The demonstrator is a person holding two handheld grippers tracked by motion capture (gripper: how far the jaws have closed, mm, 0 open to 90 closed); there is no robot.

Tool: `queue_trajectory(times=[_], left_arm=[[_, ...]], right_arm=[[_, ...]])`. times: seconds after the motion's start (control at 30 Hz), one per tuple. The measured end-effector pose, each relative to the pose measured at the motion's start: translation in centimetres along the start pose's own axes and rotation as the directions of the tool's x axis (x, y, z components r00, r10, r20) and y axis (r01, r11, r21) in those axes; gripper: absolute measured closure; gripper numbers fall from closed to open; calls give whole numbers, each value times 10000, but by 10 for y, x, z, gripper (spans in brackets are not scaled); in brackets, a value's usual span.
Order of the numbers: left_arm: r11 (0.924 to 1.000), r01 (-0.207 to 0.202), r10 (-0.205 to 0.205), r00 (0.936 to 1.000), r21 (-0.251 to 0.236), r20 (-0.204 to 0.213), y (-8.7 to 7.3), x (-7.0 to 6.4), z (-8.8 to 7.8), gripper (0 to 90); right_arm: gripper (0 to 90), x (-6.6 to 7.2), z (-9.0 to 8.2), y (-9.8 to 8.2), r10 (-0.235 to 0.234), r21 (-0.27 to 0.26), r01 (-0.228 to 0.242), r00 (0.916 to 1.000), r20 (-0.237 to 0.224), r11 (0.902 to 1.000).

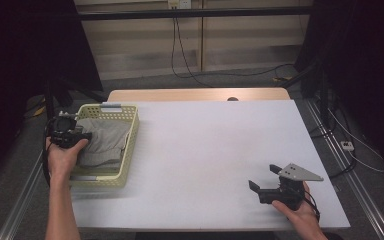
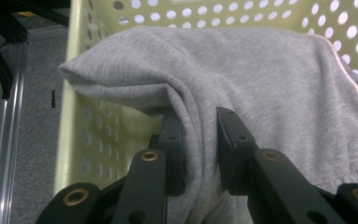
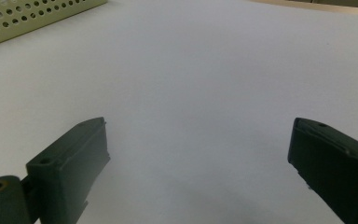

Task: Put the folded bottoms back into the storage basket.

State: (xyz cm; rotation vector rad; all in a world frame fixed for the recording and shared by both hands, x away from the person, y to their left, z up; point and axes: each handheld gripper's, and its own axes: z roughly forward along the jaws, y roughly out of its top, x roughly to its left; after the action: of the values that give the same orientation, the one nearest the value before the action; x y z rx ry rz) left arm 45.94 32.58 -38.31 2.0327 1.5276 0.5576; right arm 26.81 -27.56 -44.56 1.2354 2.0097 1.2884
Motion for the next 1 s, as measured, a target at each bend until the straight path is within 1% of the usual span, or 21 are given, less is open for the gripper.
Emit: queue_trajectory(times=[0.07,0.1,0.13,0.17,0.27,0.33,0.37,0.43,0.5,0.6,0.67,0.7,0.77,0.8,0.87,0.93,1.0], left_arm=[[9999,-91,90,9999,144,82,1,-2,1,740],[9999,-47,46,9999,119,95,1,-3,3,740],[9998,-97,94,9998,150,161,1,-4,4,740],[9999,-49,46,9996,108,263,1,-5,5,740],[9998,-141,134,9991,166,391,2,-7,5,741],[9999,-62,56,9986,104,530,2,-9,6,741],[10000,-36,32,9985,61,537,2,-9,6,741],[9999,56,-62,9991,142,427,1,-6,5,741],[9998,181,-183,9993,61,338,0,-3,4,739],[9994,337,-335,9992,-64,211,-1,1,1,721],[9993,326,-325,9994,-183,91,-2,4,-2,698],[9982,475,-474,9989,-367,48,-2,5,-5,682],[9961,575,-576,9983,-666,10,-1,8,-12,645],[9942,646,-643,9979,-862,64,-1,9,-16,636],[9912,789,-785,9969,-1059,79,1,9,-20,619],[9913,792,-796,9968,-1050,-2,2,7,-20,624],[9930,746,-737,9972,-913,125,3,5,-17,676]], right_arm=[[46,0,0,0,-9,-7,9,10000,11,10000],[46,0,0,0,5,4,-5,10000,8,10000],[46,0,0,0,0,0,0,10000,17,10000],[46,0,0,0,21,4,-21,10000,26,10000],[46,0,1,0,28,13,-29,10000,30,10000],[46,0,1,0,15,7,-15,10000,24,10000],[46,0,1,0,32,19,-32,10000,25,10000],[46,0,1,0,28,9,-28,10000,20,10000],[46,0,0,0,-21,0,21,10000,8,10000],[46,0,0,0,48,2,-48,10000,23,10000],[46,0,0,0,49,-8,-49,10000,21,10000],[46,0,0,0,48,-11,-48,10000,18,10000],[46,0,0,0,57,-1,-57,10000,17,10000],[46,0,0,0,45,-10,-45,10000,13,10000],[46,0,0,0,49,-3,-49,10000,16,10000],[46,0,0,0,23,10,-23,10000,6,10000],[46,0,0,0,16,22,-16,10000,1,10000]])
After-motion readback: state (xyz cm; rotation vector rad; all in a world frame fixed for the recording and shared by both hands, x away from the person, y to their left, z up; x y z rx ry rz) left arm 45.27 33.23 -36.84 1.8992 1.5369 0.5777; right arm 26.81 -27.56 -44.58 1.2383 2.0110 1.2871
